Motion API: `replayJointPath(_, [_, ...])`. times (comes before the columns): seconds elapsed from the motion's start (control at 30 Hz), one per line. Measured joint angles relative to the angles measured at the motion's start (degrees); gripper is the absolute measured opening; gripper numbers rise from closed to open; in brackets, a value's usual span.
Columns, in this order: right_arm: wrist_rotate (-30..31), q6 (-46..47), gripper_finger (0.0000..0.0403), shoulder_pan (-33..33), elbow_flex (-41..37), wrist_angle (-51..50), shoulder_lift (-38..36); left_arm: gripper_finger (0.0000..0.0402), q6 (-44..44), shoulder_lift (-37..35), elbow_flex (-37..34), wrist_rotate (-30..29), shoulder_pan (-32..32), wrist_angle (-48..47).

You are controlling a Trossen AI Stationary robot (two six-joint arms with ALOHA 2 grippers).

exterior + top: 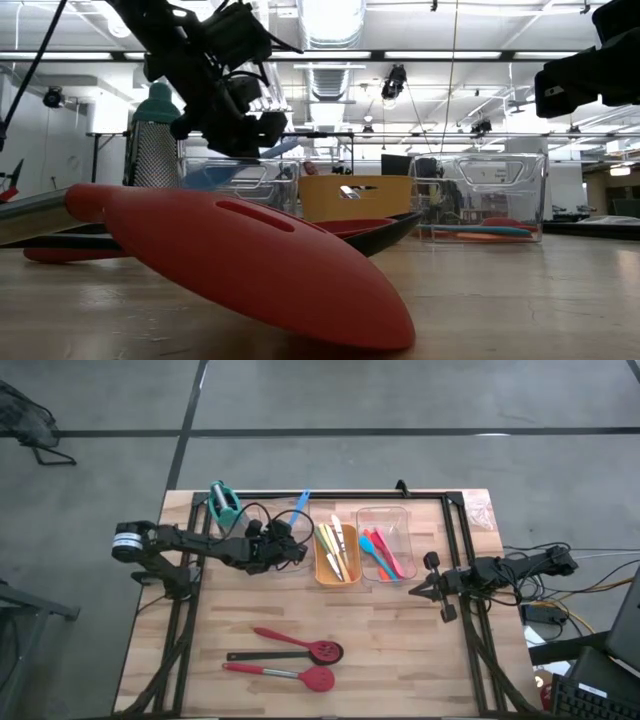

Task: Pick & Place Kitchen Items
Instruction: Put the blue serving spoon into the left transparent bin, then put the red serving spoon into the left transparent bin

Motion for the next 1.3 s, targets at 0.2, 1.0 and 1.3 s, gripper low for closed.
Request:
replayJointPath(0.2, [0.00, 0.00, 0.0008, -0.02, 0.00, 0.00, 0.00, 0.0055, -0.10, 0.00, -0.60, 0.02, 0.00, 0.05])
replayJointPath(1.0, [0.00, 0.07, 0.0008, -0.02, 0.00, 0.00, 0.00, 0.0107, -0.18, 0.02, -1.69, 5.38, 0.48, -0.03])
replayJointPath(1.3, [0.02, 0.08, 0.0009, 0.00, 0.00, 0.00, 0.00, 0.0144, 4.91, -1.13, -0.96, 6.79, -0.27, -0.05])
